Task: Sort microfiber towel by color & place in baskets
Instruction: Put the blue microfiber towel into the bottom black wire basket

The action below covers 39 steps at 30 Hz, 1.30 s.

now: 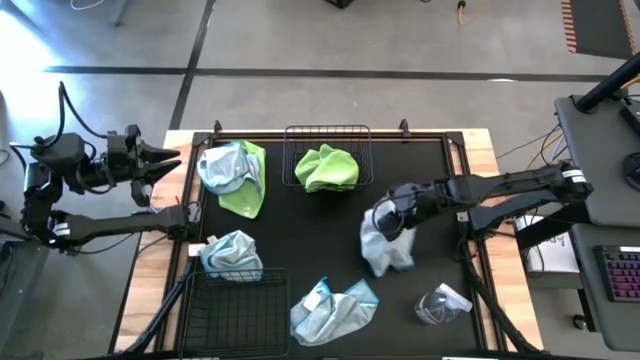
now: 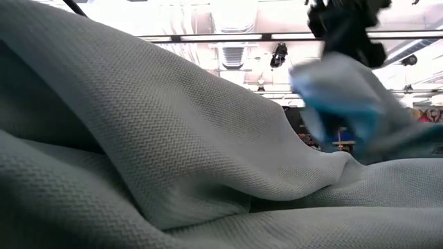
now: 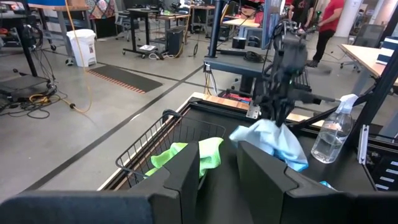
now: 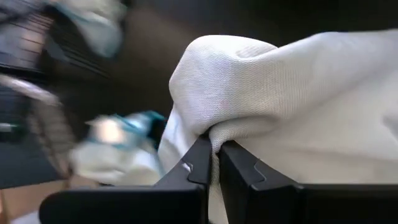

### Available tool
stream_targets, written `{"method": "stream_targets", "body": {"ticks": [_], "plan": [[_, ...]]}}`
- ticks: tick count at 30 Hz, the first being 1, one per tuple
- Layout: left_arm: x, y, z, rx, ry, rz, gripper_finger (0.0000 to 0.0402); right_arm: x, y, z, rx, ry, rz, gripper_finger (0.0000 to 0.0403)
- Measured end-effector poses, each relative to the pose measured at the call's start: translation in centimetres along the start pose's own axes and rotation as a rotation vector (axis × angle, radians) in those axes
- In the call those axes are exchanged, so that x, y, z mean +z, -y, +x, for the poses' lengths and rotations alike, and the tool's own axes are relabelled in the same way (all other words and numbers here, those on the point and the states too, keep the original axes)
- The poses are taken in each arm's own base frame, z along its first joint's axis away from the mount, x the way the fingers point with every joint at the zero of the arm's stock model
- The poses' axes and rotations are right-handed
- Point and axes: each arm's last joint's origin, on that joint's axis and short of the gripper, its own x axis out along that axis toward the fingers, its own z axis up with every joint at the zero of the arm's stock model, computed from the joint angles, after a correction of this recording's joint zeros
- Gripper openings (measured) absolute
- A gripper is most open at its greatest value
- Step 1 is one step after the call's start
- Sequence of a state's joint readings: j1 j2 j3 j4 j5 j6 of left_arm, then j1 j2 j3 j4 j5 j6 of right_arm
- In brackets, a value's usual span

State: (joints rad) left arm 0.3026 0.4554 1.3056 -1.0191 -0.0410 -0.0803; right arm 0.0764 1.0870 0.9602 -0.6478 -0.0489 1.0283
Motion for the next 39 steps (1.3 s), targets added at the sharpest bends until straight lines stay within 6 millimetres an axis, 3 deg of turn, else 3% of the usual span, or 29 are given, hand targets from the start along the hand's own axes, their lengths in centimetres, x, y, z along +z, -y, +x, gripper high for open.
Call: {"method": "stream_targets", "body": {"ticks": [9, 14, 26, 39], "plan": [[0.0, 0.0, 0.0, 0.0, 0.0, 0.0, 0.0095, 3.6, -6.0, -3.0, 0.211, 0.191, -0.206, 0.0013], [0.0, 0.0, 0.0, -0.001, 0.0, 0.0, 0.0095, 5.4, -9.2, -3.4, 0.257, 0.244, -0.295, 0.0013], [0.0, 0.0, 0.0, 0.0, 0.0, 0.0, 0.0095, 8.6, -16.1, -0.4, 0.34, 0.246, -0.462, 0.0013], [0.0, 0.0, 0.0, 0.0, 0.0, 0.0, 0.0095, 8.0, -23.4, 2.2, 0.505, 0.244, -0.622, 0.0013]]}}
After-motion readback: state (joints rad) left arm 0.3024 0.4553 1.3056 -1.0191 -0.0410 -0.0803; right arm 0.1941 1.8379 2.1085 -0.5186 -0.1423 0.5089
